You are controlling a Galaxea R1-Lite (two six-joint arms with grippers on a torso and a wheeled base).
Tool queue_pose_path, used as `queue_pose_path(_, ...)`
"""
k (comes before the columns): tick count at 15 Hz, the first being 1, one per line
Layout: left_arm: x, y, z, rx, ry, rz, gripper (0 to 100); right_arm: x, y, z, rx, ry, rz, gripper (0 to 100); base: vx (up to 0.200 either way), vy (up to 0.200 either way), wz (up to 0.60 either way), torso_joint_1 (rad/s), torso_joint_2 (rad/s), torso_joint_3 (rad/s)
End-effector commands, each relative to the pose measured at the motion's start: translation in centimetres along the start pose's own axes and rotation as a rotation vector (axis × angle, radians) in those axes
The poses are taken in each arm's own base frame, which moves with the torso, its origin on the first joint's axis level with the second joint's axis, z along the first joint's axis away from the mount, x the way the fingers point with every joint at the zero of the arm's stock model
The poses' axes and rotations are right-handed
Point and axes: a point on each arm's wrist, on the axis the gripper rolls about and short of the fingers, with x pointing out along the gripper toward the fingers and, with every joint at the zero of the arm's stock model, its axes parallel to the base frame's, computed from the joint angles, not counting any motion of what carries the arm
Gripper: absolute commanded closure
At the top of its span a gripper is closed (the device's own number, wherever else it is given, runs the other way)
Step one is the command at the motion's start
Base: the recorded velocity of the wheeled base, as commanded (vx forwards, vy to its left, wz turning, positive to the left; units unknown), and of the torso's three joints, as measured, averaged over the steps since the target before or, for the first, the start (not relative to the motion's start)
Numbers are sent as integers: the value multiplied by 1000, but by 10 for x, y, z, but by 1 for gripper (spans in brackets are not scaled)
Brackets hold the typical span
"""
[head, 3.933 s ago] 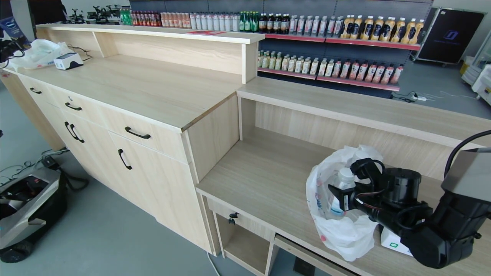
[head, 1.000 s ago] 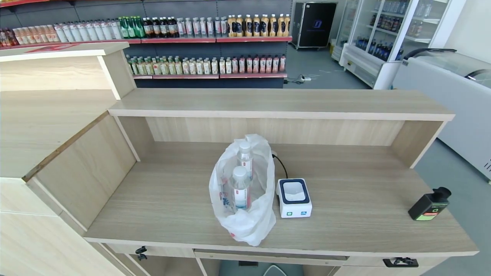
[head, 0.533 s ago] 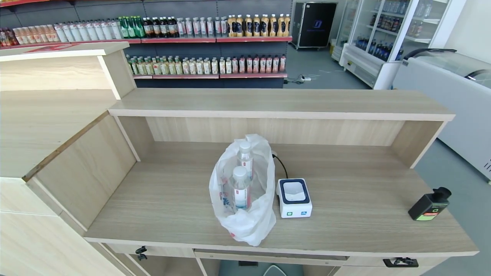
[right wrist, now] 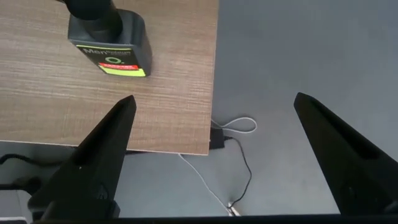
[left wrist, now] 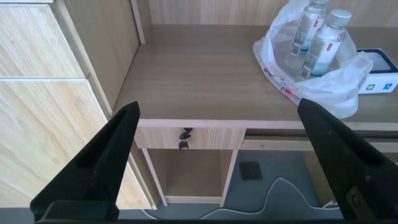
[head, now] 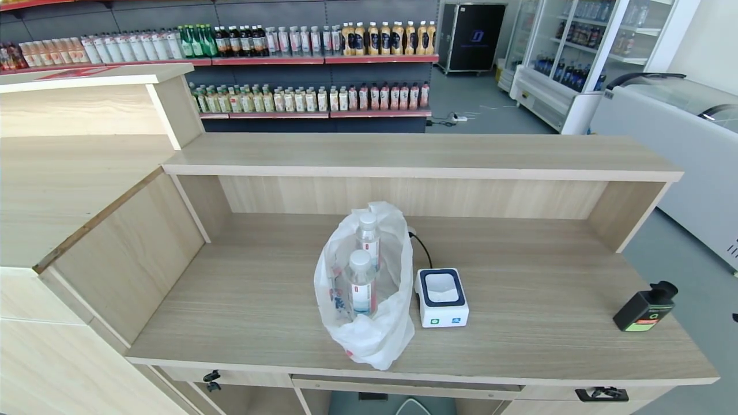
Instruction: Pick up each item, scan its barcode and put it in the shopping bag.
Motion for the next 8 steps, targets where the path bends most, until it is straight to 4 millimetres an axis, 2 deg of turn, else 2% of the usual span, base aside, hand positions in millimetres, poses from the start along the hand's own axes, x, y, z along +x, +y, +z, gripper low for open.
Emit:
queue_pose_path(1, 0, 0, 0, 0, 1, 0, 0, 24, 1, -4, 1, -10, 66, 0, 0, 0, 0, 0, 0, 0)
queue_pose_path(8, 0, 0, 0, 0, 1, 0, 0, 71, 20, 3, -36, -31, 200, 0, 0, 0, 0, 0, 0, 0)
